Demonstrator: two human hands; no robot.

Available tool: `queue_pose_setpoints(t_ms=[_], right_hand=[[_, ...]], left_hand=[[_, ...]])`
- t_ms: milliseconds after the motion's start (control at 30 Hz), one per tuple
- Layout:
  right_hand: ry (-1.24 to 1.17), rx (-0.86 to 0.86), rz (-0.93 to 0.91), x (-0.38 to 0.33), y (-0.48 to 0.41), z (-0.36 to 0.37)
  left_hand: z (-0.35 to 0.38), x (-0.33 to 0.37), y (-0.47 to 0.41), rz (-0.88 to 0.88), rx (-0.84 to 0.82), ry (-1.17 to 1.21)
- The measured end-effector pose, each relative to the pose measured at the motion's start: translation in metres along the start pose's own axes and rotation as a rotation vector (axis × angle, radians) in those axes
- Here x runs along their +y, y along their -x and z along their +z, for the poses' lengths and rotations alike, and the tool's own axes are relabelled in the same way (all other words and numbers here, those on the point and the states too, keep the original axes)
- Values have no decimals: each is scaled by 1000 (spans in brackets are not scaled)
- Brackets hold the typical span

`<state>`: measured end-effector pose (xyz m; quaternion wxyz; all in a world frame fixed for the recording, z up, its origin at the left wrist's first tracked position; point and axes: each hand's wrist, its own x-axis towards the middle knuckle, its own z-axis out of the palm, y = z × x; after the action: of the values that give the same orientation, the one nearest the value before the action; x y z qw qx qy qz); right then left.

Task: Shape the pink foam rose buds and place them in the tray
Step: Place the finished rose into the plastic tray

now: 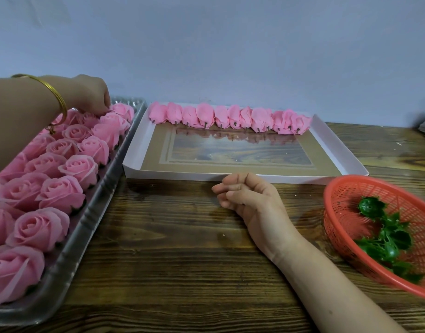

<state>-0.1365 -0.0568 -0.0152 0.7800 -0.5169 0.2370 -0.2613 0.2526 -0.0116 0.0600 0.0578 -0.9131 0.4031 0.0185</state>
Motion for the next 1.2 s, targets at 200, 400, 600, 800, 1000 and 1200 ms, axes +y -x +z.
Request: queue_pose_setpoints(t_ms=[200, 400, 600, 800, 1000, 1200], right_hand=[[-2, -4, 0, -2, 1, 0], [2, -9, 3, -1, 2, 0], [-7, 3, 0, -1, 1, 1], [-1, 7, 0, -1, 0, 1], [-6, 8, 1, 0, 0, 1], [-9, 13, 8, 0, 0, 1]], left_hand=[[1, 3, 0, 22, 0, -55], [2, 4, 0, 18, -1, -68], [1, 5, 1, -1, -13, -77], [-1, 1, 0, -43, -53, -4], [-4, 2, 2, -63, -83, 93], [-6, 6, 4, -63, -150, 75]])
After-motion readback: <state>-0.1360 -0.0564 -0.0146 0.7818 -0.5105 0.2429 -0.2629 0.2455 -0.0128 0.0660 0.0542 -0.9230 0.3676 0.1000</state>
